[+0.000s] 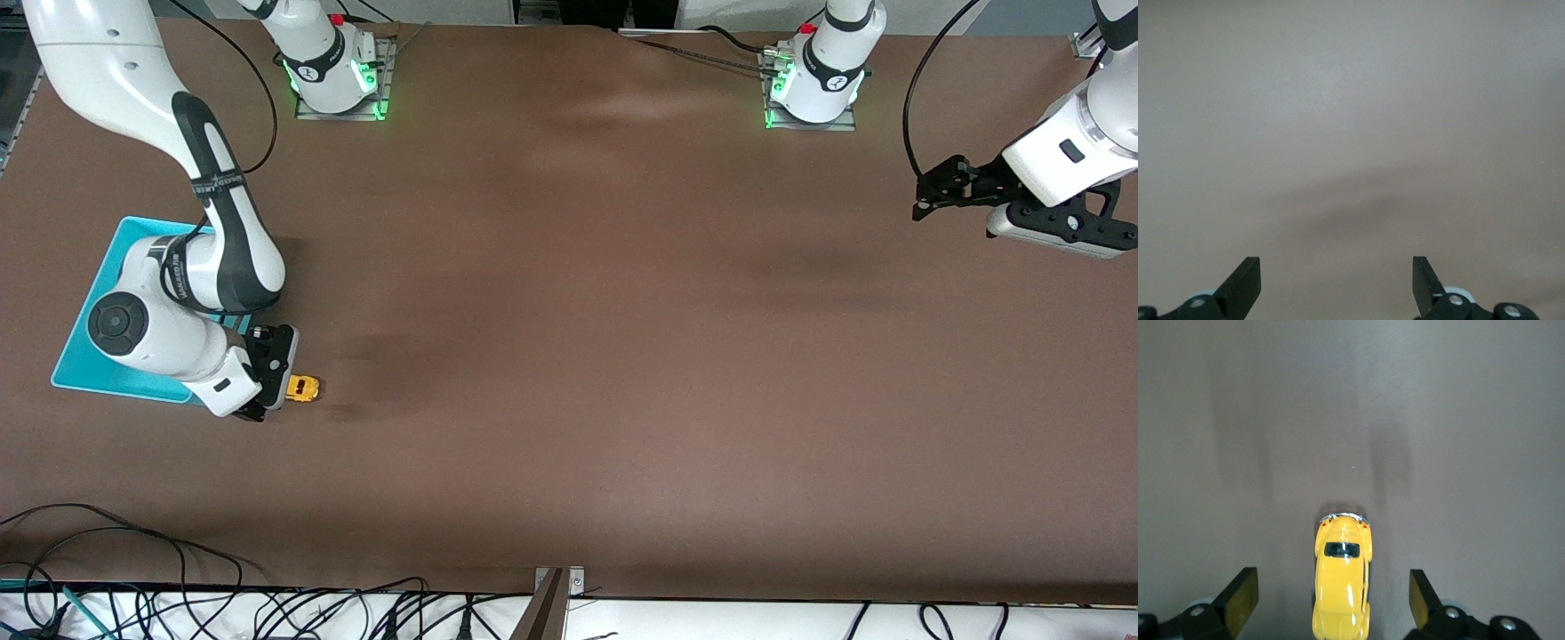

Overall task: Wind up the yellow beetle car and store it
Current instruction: 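Lower the right gripper onto the yellow car and grasp it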

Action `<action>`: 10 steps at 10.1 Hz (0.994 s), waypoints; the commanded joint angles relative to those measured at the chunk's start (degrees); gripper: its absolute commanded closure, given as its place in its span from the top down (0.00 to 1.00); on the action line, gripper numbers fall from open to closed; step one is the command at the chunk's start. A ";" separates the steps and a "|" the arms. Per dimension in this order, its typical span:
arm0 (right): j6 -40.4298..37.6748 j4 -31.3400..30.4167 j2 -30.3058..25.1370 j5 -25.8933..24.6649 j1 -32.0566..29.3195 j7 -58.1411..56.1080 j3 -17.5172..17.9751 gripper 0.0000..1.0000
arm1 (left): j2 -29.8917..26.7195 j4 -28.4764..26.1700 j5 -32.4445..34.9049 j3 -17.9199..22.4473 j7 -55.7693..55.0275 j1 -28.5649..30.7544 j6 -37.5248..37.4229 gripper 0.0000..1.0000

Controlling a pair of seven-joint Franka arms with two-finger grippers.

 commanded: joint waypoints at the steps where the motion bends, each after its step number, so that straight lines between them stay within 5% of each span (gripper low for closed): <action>1: 1.01 0.02 1.68 4.26 -2.27 -7.53 0.47 1.00 | -0.40 0.09 1.28 0.45 -1.03 -0.07 -0.91 1.00; 4: 0.48 0.02 2.55 4.27 -2.54 -7.81 0.38 1.00 | -0.13 0.45 1.28 0.36 -1.12 0.02 -2.06 1.00; 7: 0.57 0.02 3.26 4.27 -2.81 -7.72 0.29 0.82 | -0.05 0.72 1.28 0.10 -3.05 -0.16 -2.24 1.00; 8: 0.65 0.02 3.35 4.27 -3.07 -7.72 0.29 0.64 | -0.04 0.72 1.28 0.10 -3.14 -0.16 -2.15 1.00; 10: 0.66 0.02 3.35 4.18 -3.68 -7.99 0.38 0.00 | -0.04 0.72 1.28 0.18 -3.14 -0.16 -2.15 1.00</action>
